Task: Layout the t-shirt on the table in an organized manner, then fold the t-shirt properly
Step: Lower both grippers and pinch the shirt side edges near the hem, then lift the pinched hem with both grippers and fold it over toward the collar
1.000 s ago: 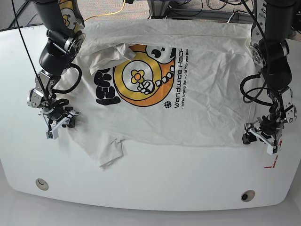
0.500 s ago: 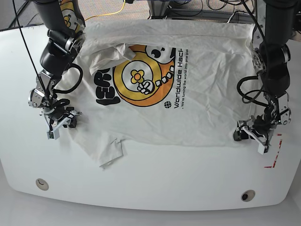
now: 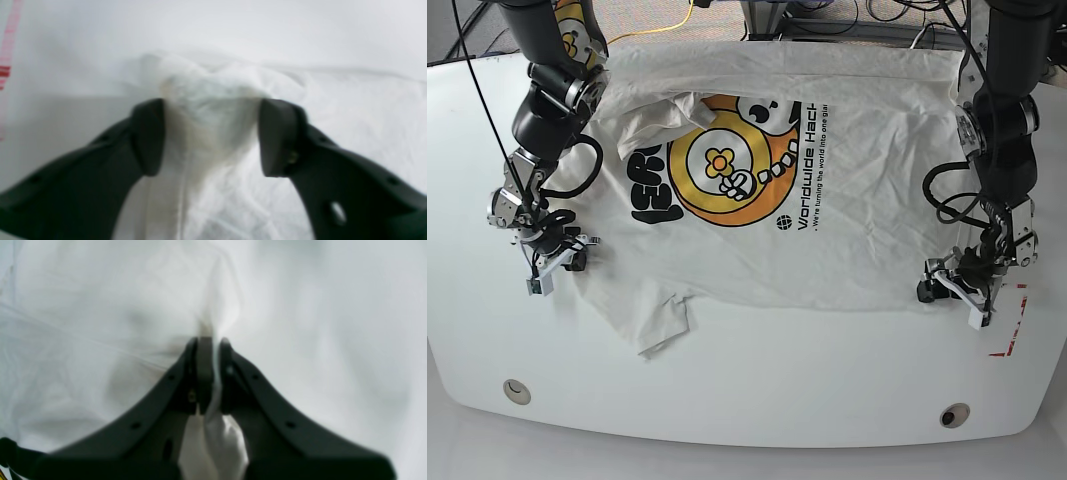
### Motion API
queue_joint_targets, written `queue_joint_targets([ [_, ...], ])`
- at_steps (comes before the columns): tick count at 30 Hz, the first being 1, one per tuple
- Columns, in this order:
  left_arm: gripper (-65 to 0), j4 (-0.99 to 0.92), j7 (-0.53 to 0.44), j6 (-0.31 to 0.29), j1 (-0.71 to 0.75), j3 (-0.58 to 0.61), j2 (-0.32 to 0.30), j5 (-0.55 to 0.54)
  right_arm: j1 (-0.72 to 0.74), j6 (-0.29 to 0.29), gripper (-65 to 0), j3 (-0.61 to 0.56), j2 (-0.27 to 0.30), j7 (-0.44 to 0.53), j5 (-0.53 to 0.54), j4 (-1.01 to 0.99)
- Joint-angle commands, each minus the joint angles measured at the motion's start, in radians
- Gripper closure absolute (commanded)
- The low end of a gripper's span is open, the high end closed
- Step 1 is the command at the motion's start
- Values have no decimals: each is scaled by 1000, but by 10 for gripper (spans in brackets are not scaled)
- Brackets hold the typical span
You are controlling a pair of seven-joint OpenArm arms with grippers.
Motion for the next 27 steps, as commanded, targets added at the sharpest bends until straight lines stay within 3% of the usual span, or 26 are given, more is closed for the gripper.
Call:
queue_joint_targets([
  [1,-256,13,-3,15,-29,0,-10,-6,16,6,-8,-4,7,-35,-18,6],
  [3,-161,13,-3,13,-29,2,-4,-3,18,6,-3,-6,7,-35,-18,6],
  [4,-79,13,-3,13,-27,2,8,-3,18,6,-2,-16,7,-35,-18,6],
  [6,0,13,-3,13,-27,4,16,-3,19,6,0,-39,7,-35,-18,7],
  [16,0,64,16,9,-32,4,19,-8,19,6,0,-141,5,-56,-12,110],
  [27,0,351,238,-13,-4,2,17,-63,48,6,0,-153,-10,-220,-12,342],
])
